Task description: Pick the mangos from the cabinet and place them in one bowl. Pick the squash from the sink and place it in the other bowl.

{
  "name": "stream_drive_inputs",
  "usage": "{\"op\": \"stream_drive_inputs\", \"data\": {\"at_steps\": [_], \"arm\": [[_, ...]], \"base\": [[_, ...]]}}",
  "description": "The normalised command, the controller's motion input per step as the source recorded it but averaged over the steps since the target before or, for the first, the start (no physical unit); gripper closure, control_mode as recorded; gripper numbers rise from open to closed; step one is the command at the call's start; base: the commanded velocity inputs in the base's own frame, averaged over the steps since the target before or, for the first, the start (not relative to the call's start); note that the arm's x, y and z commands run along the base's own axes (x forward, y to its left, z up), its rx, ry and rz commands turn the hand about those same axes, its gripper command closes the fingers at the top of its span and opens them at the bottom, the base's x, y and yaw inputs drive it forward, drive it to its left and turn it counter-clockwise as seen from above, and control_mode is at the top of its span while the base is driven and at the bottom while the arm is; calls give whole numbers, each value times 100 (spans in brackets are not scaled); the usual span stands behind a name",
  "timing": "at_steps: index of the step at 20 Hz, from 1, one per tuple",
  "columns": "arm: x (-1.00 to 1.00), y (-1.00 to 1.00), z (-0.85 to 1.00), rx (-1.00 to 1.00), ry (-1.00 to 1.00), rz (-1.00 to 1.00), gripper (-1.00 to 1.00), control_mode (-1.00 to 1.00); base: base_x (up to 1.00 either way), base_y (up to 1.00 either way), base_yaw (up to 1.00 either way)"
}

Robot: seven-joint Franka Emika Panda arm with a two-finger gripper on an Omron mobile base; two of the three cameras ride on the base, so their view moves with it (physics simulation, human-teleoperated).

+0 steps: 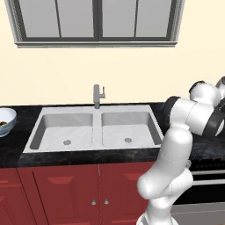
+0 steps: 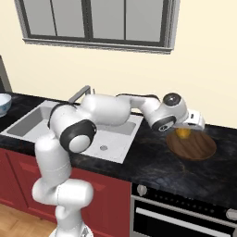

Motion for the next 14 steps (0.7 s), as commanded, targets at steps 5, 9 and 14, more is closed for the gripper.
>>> {"op": "stream_drive_inputs", "data": {"at_steps": [5, 9, 14], "arm": [[0, 0, -2, 0, 0, 0, 100, -100], [0, -3, -22, 0, 0, 0, 100, -100], [5, 5, -30, 0, 0, 0, 100, -100]], "base": [[0, 0, 0], [0, 0, 0], [0, 0, 0]]}}
